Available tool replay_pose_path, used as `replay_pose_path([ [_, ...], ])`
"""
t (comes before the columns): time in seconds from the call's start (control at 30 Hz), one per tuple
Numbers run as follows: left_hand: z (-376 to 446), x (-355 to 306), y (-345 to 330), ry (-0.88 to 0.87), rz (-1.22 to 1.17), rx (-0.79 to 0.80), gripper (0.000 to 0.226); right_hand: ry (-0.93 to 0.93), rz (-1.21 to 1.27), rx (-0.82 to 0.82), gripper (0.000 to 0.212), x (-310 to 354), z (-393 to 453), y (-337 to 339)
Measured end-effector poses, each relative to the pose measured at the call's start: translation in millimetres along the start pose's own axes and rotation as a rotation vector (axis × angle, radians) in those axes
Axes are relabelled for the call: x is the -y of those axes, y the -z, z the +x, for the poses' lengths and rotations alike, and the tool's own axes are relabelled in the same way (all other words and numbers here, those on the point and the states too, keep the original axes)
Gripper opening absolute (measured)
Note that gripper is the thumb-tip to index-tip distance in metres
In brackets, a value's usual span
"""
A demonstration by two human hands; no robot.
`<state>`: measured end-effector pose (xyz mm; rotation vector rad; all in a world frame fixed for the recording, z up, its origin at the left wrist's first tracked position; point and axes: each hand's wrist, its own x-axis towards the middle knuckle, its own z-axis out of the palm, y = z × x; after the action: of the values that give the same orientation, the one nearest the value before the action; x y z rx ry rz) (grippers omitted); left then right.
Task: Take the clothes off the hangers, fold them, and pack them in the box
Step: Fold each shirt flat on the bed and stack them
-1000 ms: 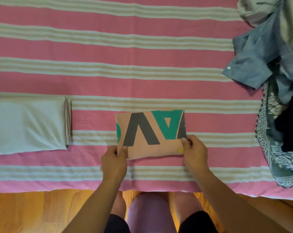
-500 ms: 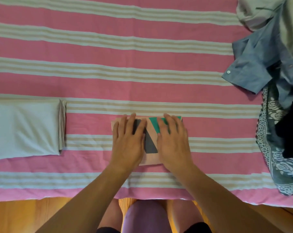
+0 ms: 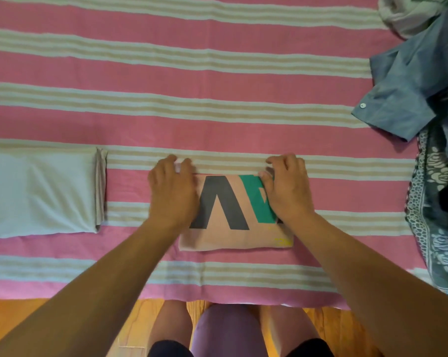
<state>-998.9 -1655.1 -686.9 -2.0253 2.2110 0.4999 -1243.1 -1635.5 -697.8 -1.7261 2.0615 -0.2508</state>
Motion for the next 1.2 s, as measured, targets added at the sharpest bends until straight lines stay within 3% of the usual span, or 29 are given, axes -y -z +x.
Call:
replay_pose_path([
  [0.07,-18.7,-33.2,-5.8,-0.258,-0.052,-0.052,0.051,0.018,0.01,-0.105,0.035,15.6,-18.9,3.3],
  [0.13,-36.6,-51.0,-25.3,-0.387,-0.004,0.056,0.055,0.155,-0.087,-0.055,0.044,21.2,-45.0,-2.8],
  [0.23,-44.4,-36.5,-59.9,-0.223,0.005,0.186,0.06,0.174,-0.362,0.223,0.062,-5.7,-74.1,-19.0],
  [0.33,-43.2,-31.9,-72.5,-0.239,0.017,0.143,0.061,0.077,-0.418,0.286,0.066,-22.0,-73.5,-25.0],
  [0.37,-45.2,-33.4,-68.8,-0.201,0.013,0.102,0.061,-0.018,-0.368,0.27,0.066,-18.8,-72.9,-22.4],
  [0.43,-54.7,-28.5,-59.2,0.074,-0.07,-0.009,0.064,-0.28,-0.144,0.157,0.07,-10.2,-73.0,-16.6],
  [0.53,-67.4,-13.0,-41.0,0.446,-0.393,-0.039,0.065,-0.491,0.151,0.09,0.068,-2.6,-73.8,-7.5],
  [0.67,-51.8,-17.7,-18.9,0.739,-0.981,0.24,0.05,-0.849,0.676,0.251,0.049,10.4,-63.2,6.0],
  [0.77,-47.3,-4.1,1.7,0.778,-1.261,0.451,0.025,-1.028,1.125,0.431,0.038,24.7,-65.9,24.6],
  [0.83,-57.4,21.5,19.1,0.689,-1.319,0.48,0.02,-1.029,1.252,0.5,0.037,44.5,-70.7,38.3],
  [0.93,-84.5,81.1,50.9,0.694,-1.384,0.411,0.03,-0.921,1.324,0.662,0.036,96.8,-77.5,43.5],
  [1.07,-104.7,187.5,111.0,0.733,-1.012,0.167,0.026,-0.737,1.328,0.854,0.041,195.3,-74.8,7.4],
  [1.2,-82.0,278.3,171.4,0.664,-0.712,-0.139,0.025,-0.52,1.358,0.826,0.034,295.2,-55.4,-24.3],
])
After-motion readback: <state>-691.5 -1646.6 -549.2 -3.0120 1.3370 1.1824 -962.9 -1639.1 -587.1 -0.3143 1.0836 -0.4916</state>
